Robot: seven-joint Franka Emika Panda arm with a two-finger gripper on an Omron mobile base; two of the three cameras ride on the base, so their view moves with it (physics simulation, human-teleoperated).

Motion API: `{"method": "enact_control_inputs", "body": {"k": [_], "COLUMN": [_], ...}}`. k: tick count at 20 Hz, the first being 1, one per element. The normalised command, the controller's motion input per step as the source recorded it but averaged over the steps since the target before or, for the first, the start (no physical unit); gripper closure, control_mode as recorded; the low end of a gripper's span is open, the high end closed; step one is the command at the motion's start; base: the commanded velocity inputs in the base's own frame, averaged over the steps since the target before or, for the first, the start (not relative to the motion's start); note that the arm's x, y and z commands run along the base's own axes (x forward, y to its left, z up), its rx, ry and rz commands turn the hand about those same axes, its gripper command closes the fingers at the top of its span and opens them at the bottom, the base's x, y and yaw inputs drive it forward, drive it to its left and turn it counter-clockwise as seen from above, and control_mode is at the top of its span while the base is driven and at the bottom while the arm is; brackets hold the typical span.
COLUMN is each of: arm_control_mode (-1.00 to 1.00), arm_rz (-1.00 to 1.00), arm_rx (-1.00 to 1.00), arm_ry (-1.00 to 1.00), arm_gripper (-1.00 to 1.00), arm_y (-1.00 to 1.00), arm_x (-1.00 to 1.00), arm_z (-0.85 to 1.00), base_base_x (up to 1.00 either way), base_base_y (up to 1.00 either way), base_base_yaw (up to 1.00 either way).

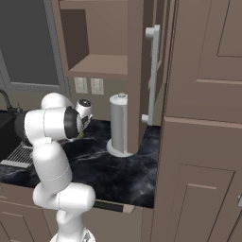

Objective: Open the cabinet. Pick the sponge and place it next to the sink. Then close the cabinet.

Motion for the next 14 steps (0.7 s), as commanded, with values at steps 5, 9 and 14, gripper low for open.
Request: {"method": "enact_control_inputs", "body": {"k": [5,9,14], "arm_control_mode": [-1.00,-1.00,-1.00], "arm_rz": [0.00,0.00,0.00], "arm_rx": [0.00,0.00,0.00], "arm_ry": [-0.06,-0.03,-0.03], "arm_gripper": [-1.00,-1.00,-1.00], "arm_y": [-0.14,-0.24,-0.26], "arm_x": [0.00,-0.04,-0.23], "arm_z": [0.00,0.11,0.44], "base_base_x": [0.00,0.00,0.00], "base_base_y": [0.00,0.00,0.00], "base_base_yaw": [0.00,0.00,0.00]}}
